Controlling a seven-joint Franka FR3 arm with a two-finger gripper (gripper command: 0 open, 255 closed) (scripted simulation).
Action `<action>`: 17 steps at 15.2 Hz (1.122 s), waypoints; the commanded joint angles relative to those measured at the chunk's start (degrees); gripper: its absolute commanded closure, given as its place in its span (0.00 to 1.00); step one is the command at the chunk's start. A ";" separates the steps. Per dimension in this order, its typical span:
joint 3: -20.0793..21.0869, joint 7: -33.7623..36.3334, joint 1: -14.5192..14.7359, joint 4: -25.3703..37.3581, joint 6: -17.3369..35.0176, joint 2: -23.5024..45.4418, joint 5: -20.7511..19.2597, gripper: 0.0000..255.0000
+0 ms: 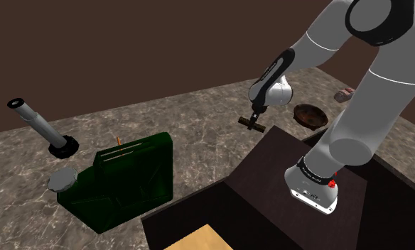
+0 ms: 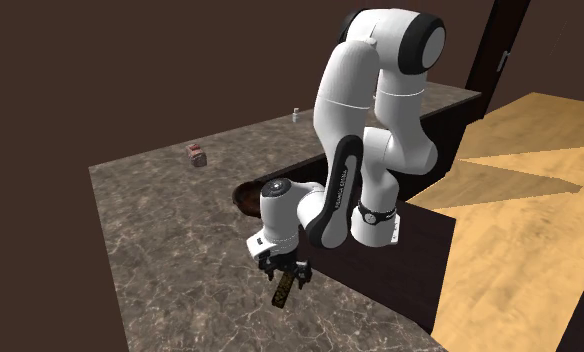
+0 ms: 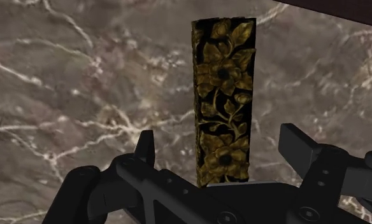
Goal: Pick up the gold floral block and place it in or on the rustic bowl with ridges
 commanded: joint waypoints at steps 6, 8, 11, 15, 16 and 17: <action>0.09 -0.03 0.00 0.00 0.06 0.06 0.12 1.00; 0.51 -0.54 -0.27 0.39 0.18 0.62 0.81 1.00; 0.50 -1.06 -0.59 0.31 0.26 0.67 1.02 1.00; -2.35 2.91 1.45 -0.57 -1.49 -2.34 -3.88 1.00; -3.36 4.44 1.97 -0.82 -2.29 -3.56 -5.95 1.00; -4.24 5.97 2.35 -1.04 -3.11 -4.79 -8.03 1.00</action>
